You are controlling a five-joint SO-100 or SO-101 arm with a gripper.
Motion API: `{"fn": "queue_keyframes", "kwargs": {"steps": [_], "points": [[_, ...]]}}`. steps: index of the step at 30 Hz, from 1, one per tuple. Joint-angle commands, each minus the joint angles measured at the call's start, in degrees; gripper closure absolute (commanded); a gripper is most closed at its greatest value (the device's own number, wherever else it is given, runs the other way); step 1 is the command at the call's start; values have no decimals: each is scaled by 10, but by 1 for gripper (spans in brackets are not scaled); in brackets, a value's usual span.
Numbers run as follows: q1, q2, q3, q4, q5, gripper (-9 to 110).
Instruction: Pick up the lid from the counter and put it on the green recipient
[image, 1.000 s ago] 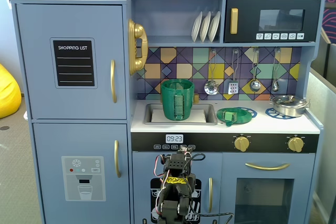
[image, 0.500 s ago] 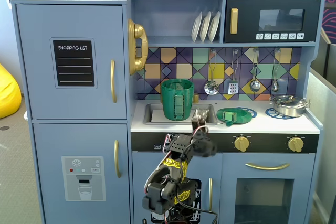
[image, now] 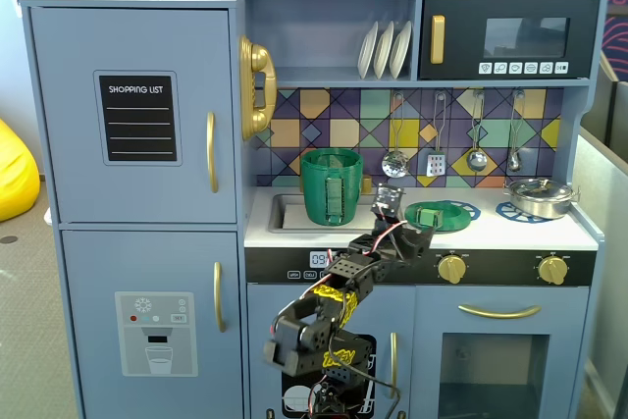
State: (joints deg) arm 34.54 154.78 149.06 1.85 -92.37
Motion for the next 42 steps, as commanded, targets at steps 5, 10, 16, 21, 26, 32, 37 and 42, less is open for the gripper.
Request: {"fn": "queue_keyframes", "kwargs": {"steps": [5,10,16,21,26,32,37,42], "points": [[9,-121,-115,-51,2,61],[3,-197,-176,-70,-2,62],[-7,-274,-237,-76,-1,63],[-11,-334,-286,-76,5,63],[-18,-387,-330,-76,4,64],[-38,-420,-347,-59,-53,95],[-47,-408,-345,-64,-25,101],[-50,-375,-396,-23,-22,101]]}}
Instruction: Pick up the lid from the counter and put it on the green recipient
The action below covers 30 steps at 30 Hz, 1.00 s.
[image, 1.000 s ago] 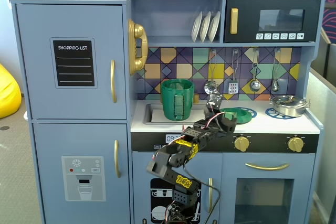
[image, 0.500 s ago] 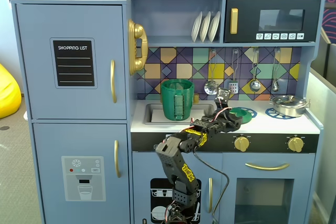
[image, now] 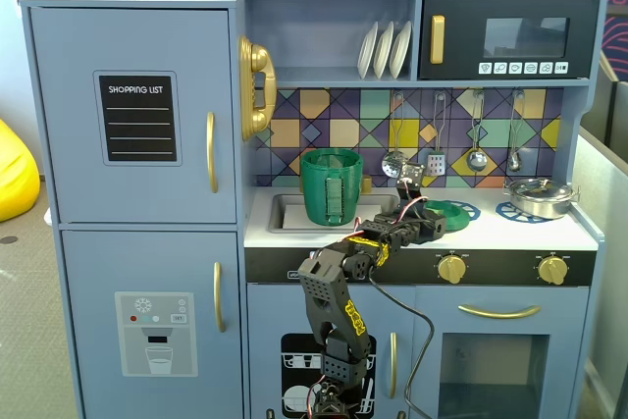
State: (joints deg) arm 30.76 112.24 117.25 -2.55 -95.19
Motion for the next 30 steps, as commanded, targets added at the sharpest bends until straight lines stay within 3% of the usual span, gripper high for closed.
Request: {"fn": "queue_keyframes", "kwargs": {"steps": [1,15,30], "points": [[-13,56,-99,38,6,101],[-138,135,-349,294,-4,102],[-274,116,-372,330,-15,102]]}}
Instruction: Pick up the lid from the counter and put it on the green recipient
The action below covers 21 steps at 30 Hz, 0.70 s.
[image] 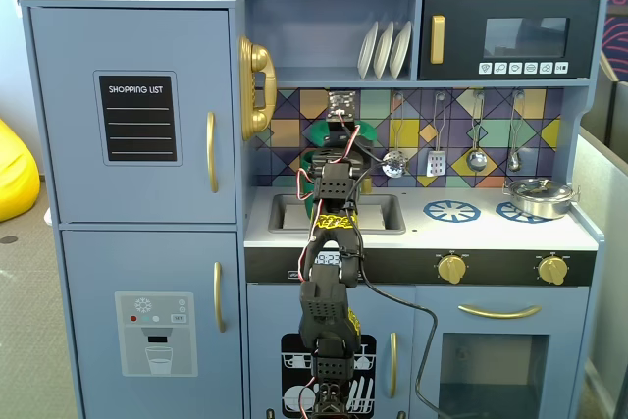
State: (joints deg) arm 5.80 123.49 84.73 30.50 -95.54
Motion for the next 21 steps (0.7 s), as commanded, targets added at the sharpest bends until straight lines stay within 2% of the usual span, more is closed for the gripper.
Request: {"fn": "queue_keyframes", "kwargs": {"steps": [1,21], "points": [[-28,-2,-47,-4,-11,102],[-35,-73,-49,-35,-32,102]]}}
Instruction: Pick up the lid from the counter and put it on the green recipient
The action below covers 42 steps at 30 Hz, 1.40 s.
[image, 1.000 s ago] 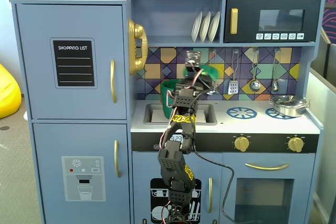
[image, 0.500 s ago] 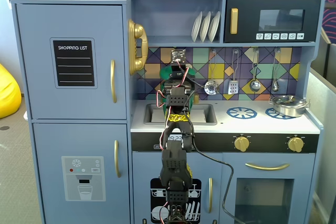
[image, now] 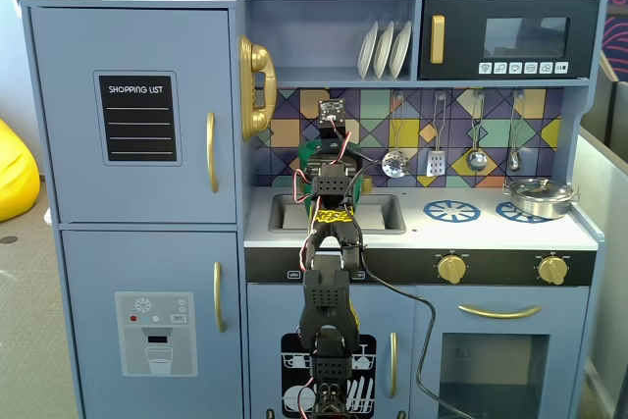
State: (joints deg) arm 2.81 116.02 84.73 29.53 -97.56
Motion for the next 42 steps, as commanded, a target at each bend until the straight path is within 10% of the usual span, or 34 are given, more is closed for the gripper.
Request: {"fn": "queue_keyframes", "kwargs": {"steps": [1,15,27,42], "points": [[-4,2,-47,-25,-12,102],[0,45,11,-2,-27,101],[26,33,-38,-57,44,64],[27,469,328,284,54,69]]}}
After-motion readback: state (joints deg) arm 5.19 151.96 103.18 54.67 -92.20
